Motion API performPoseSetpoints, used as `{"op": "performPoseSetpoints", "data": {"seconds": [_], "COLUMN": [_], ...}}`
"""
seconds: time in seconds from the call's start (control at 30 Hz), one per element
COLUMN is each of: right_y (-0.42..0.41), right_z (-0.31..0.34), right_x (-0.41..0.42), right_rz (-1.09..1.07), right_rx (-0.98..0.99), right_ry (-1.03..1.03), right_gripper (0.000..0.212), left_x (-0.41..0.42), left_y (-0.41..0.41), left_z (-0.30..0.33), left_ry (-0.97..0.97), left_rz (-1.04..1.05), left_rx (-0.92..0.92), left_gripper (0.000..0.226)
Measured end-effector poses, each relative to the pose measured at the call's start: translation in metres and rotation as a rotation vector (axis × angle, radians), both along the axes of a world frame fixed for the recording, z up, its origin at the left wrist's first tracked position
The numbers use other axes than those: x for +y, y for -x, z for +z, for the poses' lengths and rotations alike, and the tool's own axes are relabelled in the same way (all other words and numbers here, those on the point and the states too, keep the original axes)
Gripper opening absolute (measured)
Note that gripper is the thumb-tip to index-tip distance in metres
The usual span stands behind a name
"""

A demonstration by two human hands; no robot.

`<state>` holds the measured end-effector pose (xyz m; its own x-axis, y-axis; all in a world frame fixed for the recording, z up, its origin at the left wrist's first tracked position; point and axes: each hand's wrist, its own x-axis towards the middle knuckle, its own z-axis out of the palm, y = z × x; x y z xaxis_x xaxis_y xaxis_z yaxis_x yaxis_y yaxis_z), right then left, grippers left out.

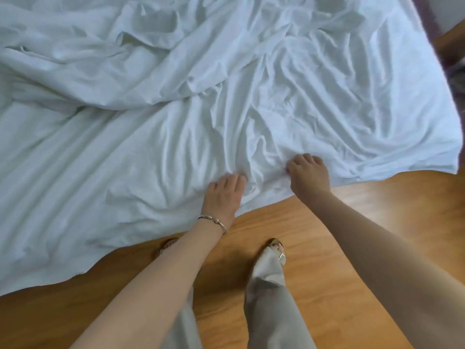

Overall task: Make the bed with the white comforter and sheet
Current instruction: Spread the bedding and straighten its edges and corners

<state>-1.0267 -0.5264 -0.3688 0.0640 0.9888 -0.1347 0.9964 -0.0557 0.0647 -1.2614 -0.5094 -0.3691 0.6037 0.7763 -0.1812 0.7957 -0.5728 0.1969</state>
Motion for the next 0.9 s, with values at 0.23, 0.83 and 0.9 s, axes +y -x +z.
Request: {"op": "performPoseSetpoints", "data": {"seconds": [0.23, 0.83, 0.9], "right_y": [-0.031, -0.11, -0.107], "right_z": [-0.014, 0.007, 0.001], "right_x": [-0.009, -0.063, -0.048], "right_rz": [0.303, 0.331, 0.326], "right_rx": [0.028, -0.056, -0.076], "right_ry": [0.091, 0.634, 0.806], "right_gripper": [0.079, 0.046, 0.051], "left_x": [-0.003, -0.038, -0.037], "left_y": [-0.044, -0.039, -0.049], "left_z": [0.011, 0.004, -0.005], "left_ry": [0.232, 0.386, 0.549], "left_rz": [0.604, -0.015, -0.078], "left_rx": [-0.341, 0.418, 0.57], "left_gripper": [0.04, 0.044, 0.06]}}
